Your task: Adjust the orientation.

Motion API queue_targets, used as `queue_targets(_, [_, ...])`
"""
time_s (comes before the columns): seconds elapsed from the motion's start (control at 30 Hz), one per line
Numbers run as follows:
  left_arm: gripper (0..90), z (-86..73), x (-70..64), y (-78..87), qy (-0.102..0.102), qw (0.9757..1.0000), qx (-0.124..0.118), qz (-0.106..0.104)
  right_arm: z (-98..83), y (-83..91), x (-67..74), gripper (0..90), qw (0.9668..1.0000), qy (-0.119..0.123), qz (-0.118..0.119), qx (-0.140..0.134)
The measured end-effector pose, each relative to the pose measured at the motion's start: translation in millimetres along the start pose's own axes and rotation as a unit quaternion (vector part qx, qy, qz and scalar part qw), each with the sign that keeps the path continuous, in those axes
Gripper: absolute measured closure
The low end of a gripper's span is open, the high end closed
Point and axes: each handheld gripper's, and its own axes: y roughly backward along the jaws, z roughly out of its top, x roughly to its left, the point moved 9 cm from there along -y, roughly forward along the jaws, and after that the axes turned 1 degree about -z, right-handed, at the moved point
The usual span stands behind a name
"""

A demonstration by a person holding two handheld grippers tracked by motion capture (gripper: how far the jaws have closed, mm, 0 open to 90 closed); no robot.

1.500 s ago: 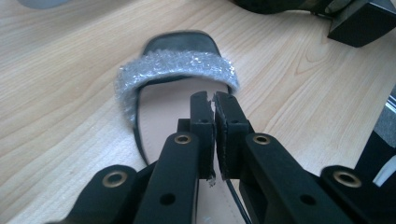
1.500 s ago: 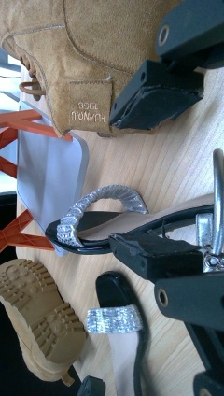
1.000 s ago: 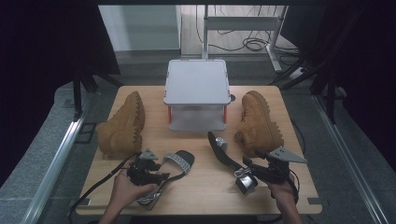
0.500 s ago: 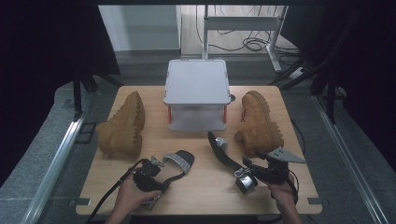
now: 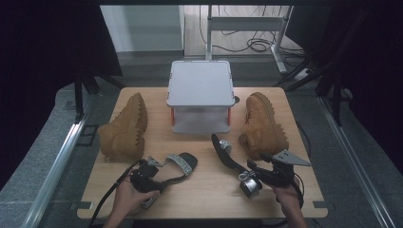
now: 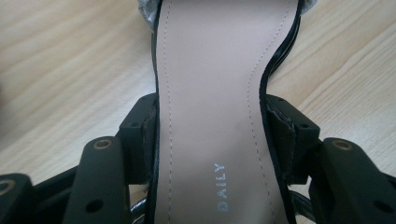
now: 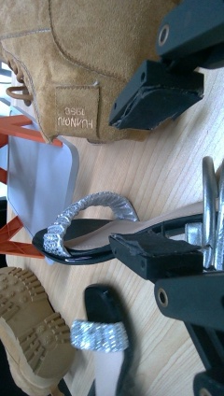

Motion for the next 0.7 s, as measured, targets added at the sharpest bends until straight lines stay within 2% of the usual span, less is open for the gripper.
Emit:
queue_targets(0.07, [41.8,0.8,6.2,5.4,0.009,0.9999,-0.011,0.002,-0.1,0.3,-0.5,37.0,1.0,-0.002,-0.001,0.0])
queue_targets(0.17, [41.8,-3.9,17.5,8.3,0.018,0.9998,-0.006,0.008,-0.2,0.3,-0.5,37.0,1.0,-0.002,-0.001,0.0])
queue_targets(0.3, [41.8,-11.2,31.9,2.9,0.029,0.9993,0.002,0.025,-0.2,0.3,-0.4,37.0,1.0,-0.001,-0.001,0.001])
queue_targets(0.4, [41.6,-14.7,32.7,-3.2,0.026,0.9993,0.014,0.023,-0.4,0.1,-0.5,36.9,1.0,0.0,-0.001,0.001])
queue_targets(0.47, [40.9,-13.9,31.5,-5.0,0.023,0.9994,0.011,0.022,-0.6,0.0,-0.6,36.9,1.0,-0.001,-0.001,0.001])
queue_targets(0.5, [32.8,-10.5,31.4,-2.9,0.027,0.9995,-0.001,0.019,-0.8,-0.1,-1.4,36.9,1.0,-0.001,-0.002,0.002])
queue_targets(0.53, [32.8,-7.9,31.6,0.1,0.028,0.9993,-0.011,0.02,-0.8,-0.1,-1.4,36.9,1.0,-0.001,-0.002,0.002])
queue_targets(0.57, [24.9,-4.6,32.0,4.8,0.029,0.999,-0.024,0.023,-0.4,0.2,-2.2,36.9,1.0,-0.003,-0.003,0.0])
queue_targets(0.6, [24.9,-1.7,32.2,9.9,0.029,0.9986,-0.036,0.025,-0.4,0.2,-2.2,36.9,1.0,-0.003,-0.003,0.0])
queue_targets(0.63, [21.7,1.0,32.0,14.4,0.03,0.9982,-0.049,0.021,-0.2,0.6,-2.4,36.9,1.0,-0.004,-0.003,0.0])
queue_targets(0.7, [21.5,5.2,31.4,21.0,0.031,0.9971,-0.068,0.008,0.9,1.2,-3.2,36.9,1.0,-0.006,-0.005,-0.002])
